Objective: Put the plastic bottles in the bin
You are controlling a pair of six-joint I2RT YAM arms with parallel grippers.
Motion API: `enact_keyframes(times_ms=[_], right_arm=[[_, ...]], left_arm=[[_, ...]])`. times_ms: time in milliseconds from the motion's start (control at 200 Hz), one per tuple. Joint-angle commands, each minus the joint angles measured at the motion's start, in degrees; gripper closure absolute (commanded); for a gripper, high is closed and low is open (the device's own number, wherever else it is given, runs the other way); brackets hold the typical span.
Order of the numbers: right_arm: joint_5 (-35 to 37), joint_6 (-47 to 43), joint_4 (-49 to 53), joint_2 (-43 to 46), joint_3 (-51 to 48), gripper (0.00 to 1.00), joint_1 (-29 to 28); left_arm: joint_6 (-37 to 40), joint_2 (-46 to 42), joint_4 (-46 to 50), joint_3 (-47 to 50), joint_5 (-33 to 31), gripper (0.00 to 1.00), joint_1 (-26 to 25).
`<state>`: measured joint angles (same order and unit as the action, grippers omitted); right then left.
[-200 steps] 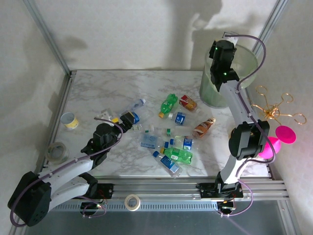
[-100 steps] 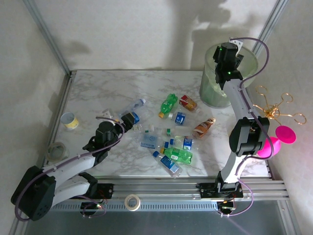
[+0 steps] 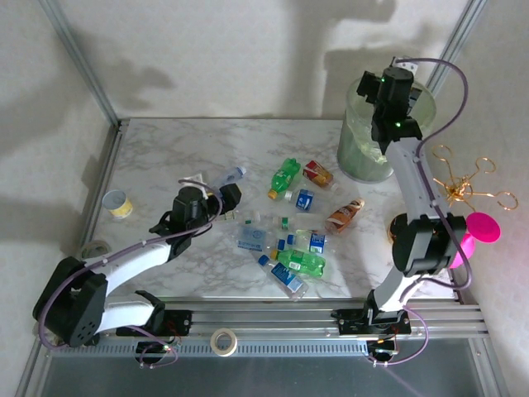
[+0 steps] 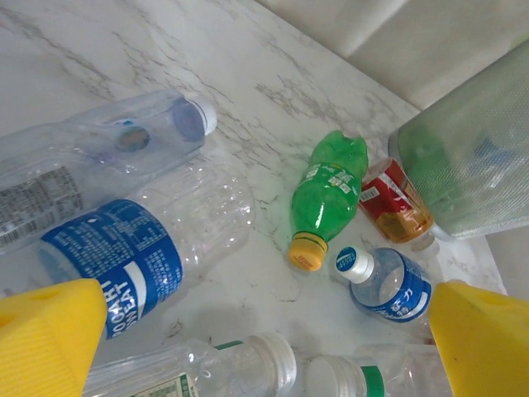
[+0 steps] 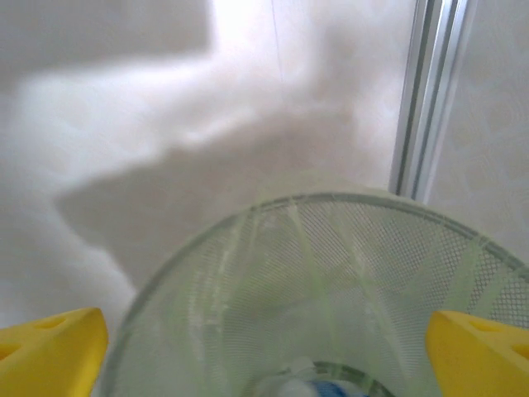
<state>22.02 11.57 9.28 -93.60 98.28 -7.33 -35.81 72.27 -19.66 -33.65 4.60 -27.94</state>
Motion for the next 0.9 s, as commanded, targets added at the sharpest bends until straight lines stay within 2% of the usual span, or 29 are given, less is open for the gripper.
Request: enact_keyframes(times_ms=[0,140,275,436,606,821,896], right_arm=[[-4.8,3.9,-0.8,5.9,-4.6,0.01,-2.1],[-5.9,6.2,-3.1,12.6,-13.1,0.01,-6.7],[-7.8,8.5,-2.5,16.4,-18.7,0.01,-11.9],[-6.1,9.3,-0.4,20.8,-24.8,0.01,-19.7],[-4.6,10.4,2.9,25.1,-31.3,0.01,-25.6],[-6.7,16.9,5.6,28.9,-41.0,0.01,-29.7],[-7.1,19.5,6.0,30.0,-44.4,0.01,-30.7]], left_arm=[[3.4,1.5,5.1,-3.9,2.0,0.0,-1.4],[4.2,2.3,6.9,-6.4,-2.2,0.0,-6.4],[1.2,2.2,5.0,-6.9,-4.0,0.0,-8.9],[-2.9,2.3,2.3,-6.5,-6.3,0.0,-8.9],[-3.6,2.1,2.3,-6.8,-9.1,0.0,-8.5],[-4.2,3.1,1.2,-5.7,-7.6,0.0,-5.7],[-4.7,3.9,-1.9,-5.2,-7.0,0.0,-5.0]])
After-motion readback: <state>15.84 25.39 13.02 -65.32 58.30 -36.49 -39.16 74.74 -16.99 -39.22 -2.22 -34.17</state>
